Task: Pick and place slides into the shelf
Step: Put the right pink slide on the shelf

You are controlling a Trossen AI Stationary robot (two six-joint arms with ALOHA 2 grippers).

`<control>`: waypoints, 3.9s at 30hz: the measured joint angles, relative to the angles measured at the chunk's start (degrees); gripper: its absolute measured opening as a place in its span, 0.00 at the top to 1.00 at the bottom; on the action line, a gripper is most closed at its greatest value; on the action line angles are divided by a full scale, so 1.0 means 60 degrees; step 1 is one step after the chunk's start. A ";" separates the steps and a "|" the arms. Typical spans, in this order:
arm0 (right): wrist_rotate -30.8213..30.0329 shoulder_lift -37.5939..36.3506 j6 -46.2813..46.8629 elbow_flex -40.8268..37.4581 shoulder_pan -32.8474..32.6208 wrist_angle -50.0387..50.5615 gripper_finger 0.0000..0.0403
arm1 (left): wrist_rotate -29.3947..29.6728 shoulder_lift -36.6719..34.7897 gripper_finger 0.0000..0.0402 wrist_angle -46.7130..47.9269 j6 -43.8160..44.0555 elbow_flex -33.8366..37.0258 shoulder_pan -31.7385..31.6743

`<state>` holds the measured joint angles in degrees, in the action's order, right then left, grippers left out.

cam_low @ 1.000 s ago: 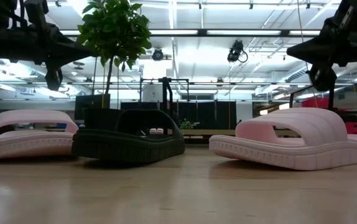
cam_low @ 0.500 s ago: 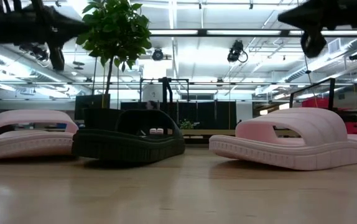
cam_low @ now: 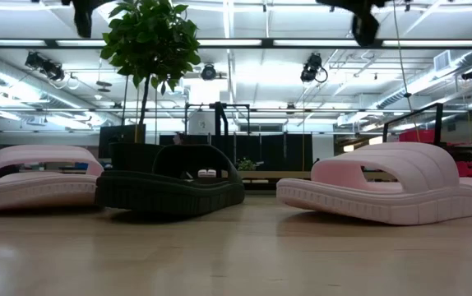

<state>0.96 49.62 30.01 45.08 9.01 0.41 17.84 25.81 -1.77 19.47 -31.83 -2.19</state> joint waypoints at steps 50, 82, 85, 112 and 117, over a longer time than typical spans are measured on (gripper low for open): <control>0.3451 0.4666 0.0854 0.2588 -0.1157 0.7226 0.66 | -0.2346 0.3453 0.76 0.1775 0.0655 -0.1145 0.0027; 0.2504 0.4657 0.4464 0.0285 -0.2031 0.7615 0.63 | -0.2348 0.3453 0.79 0.2170 0.0848 -0.1141 0.0027; 0.2737 0.4657 0.4475 0.0291 -0.2050 0.7014 0.62 | -0.2348 0.3453 0.79 0.2188 0.0844 -0.1141 0.0029; 0.0891 0.4650 0.4552 0.0263 -0.2363 0.8777 0.61 | -0.2348 0.3453 0.78 0.2202 0.0899 -0.1141 0.0031; 0.0939 0.4650 0.4479 -0.0043 -0.2363 0.8787 0.61 | -0.2348 0.3453 0.80 0.2202 0.0892 -0.1141 0.0031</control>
<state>6.59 77.52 56.88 44.82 -5.17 53.13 3.75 46.52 11.44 24.82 -38.68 -2.00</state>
